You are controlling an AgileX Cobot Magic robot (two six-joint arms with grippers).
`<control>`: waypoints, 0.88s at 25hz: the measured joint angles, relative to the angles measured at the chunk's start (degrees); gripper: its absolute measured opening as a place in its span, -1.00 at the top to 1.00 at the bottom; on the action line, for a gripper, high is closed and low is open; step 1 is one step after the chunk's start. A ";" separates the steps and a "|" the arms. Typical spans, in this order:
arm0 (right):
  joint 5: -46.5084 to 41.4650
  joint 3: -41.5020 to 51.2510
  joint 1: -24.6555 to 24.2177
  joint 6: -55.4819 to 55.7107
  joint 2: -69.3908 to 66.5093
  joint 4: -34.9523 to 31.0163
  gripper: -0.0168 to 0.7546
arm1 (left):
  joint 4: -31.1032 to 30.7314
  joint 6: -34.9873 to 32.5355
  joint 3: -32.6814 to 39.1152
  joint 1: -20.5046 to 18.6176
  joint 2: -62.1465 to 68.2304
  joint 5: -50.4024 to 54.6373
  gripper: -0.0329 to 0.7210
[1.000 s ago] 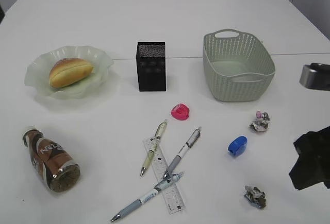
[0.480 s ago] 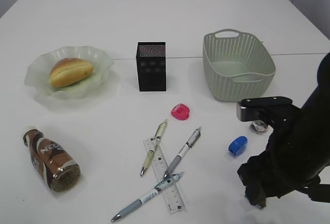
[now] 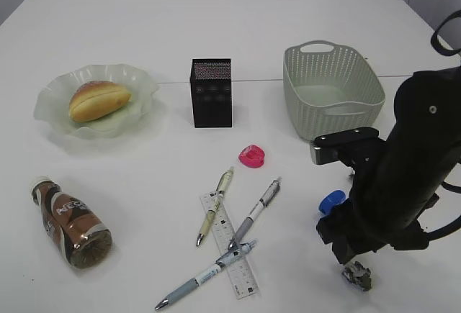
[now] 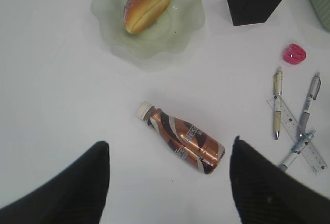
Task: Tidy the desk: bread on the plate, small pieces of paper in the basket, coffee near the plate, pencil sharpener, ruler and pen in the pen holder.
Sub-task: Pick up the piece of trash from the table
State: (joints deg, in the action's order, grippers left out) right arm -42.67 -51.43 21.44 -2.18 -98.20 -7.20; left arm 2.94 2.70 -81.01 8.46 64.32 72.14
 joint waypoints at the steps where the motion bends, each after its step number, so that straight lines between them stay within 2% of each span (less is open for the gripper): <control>1: -0.42 -0.10 0.00 0.00 -0.37 0.12 -0.08 | 0.00 0.00 0.00 0.00 0.00 0.00 -0.49; 22: -1.54 -0.47 0.16 0.00 -7.29 0.47 -0.08 | 0.00 0.00 0.00 0.00 0.00 0.00 -0.45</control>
State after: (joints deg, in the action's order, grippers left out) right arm -44.21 -51.90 21.60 -2.18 -105.49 -6.73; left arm 2.94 2.70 -81.01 8.46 64.32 72.14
